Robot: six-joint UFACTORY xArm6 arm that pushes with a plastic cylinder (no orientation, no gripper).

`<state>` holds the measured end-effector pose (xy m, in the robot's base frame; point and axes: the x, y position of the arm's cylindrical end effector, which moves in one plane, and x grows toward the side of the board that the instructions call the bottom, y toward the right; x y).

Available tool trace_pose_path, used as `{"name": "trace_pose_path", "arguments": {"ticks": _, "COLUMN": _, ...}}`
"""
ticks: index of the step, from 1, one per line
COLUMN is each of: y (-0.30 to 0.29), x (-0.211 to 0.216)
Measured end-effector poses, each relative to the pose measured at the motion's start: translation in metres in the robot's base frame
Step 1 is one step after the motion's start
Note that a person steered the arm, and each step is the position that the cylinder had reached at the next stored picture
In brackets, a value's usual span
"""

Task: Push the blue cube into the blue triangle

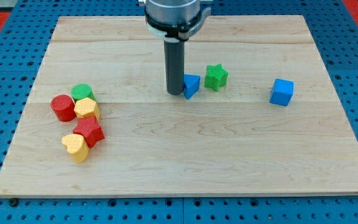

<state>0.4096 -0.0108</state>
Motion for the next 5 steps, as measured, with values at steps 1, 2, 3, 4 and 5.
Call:
{"name": "trace_pose_path", "arguments": {"ticks": 1, "y": 0.027, "x": 0.025}}
{"name": "trace_pose_path", "arguments": {"ticks": 2, "y": 0.094, "x": 0.029}}
{"name": "trace_pose_path", "arguments": {"ticks": 3, "y": 0.138, "x": 0.058}}
{"name": "trace_pose_path", "arguments": {"ticks": 4, "y": 0.206, "x": 0.057}}
{"name": "trace_pose_path", "arguments": {"ticks": 5, "y": 0.223, "x": 0.031}}
